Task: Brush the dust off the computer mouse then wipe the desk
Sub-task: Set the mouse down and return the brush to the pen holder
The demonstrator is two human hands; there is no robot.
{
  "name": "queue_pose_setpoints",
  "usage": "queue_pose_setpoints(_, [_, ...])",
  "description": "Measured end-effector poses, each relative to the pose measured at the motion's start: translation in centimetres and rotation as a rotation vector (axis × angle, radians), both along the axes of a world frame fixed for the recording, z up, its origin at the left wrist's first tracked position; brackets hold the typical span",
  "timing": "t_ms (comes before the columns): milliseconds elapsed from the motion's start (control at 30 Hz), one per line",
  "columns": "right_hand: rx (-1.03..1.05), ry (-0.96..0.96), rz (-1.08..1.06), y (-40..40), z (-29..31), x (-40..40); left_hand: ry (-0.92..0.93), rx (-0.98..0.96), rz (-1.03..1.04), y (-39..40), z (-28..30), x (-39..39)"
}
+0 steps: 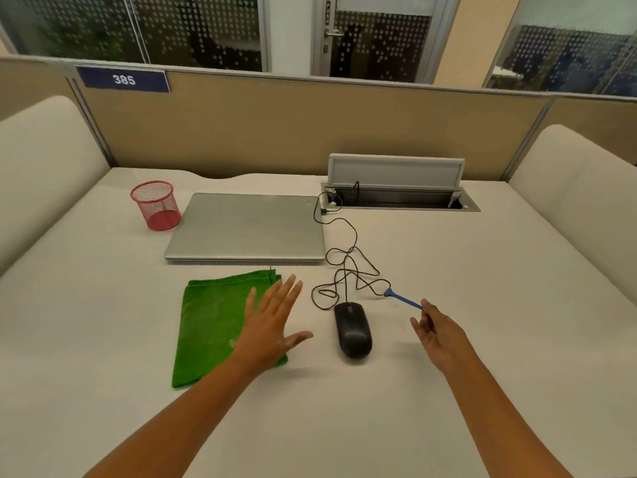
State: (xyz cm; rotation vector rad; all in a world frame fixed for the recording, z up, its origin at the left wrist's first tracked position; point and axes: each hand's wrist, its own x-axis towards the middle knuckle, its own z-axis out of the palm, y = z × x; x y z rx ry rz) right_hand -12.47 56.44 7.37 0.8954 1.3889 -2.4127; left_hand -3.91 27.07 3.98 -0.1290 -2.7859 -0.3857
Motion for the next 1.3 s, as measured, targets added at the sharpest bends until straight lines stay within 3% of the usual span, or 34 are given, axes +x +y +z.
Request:
queue_pose_setpoints(233, [0.027,0.026,0.122,-6.5,1.4,-2.4,-0.046,-0.057,0.272,-10.1,0.1,4.4])
queue_pose_setpoints(400, [0.010,0.040,0.217,-11.8,1.7,-3.7,-0.123,0.046,0.497,-14.3,-1.1,6.7])
queue_pose_setpoints(667, [-0.028,0.091,0.365,-21.4,2.6,-5.4,-0.263,0.085,0.645,-18.8,-3.5,7.8])
queue_pose_setpoints(1067, [-0.008,0.096,0.506,-34.8,4.2,-6.9,-0.348,0.085,0.701,-22.6,-4.4,5.5])
queue_pose_setpoints(1300, [0.070,0.136,0.555,-42.8,6.0,-9.5,-0.348,0.058,0.617,-24.1,-4.9,4.5])
